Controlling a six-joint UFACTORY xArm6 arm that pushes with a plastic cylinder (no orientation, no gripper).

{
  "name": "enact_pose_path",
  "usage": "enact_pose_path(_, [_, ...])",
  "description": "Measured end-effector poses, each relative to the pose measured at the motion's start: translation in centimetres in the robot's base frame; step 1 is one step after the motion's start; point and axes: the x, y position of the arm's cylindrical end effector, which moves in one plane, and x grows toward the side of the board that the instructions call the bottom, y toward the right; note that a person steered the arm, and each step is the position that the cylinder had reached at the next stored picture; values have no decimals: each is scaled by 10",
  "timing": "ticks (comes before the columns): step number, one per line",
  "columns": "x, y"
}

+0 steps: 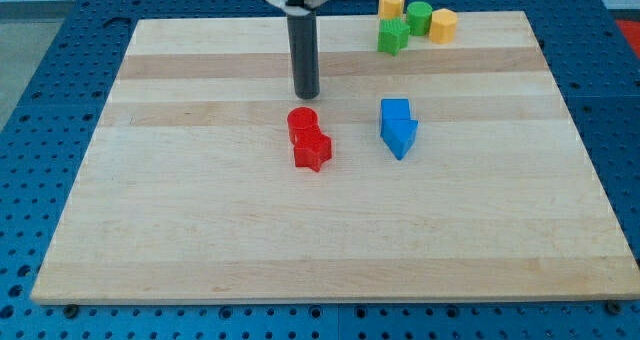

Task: Move your arm to the top right of the board

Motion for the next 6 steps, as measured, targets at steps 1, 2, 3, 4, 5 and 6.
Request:
enact_pose_path(1, [-15,33])
enact_pose_path(2, [-14,88])
enact_pose_path(3, [-27,168])
enact_pose_path(4, [-72,263])
enact_pose_path(5, [-126,306])
enact_pose_path(6, [-149,302])
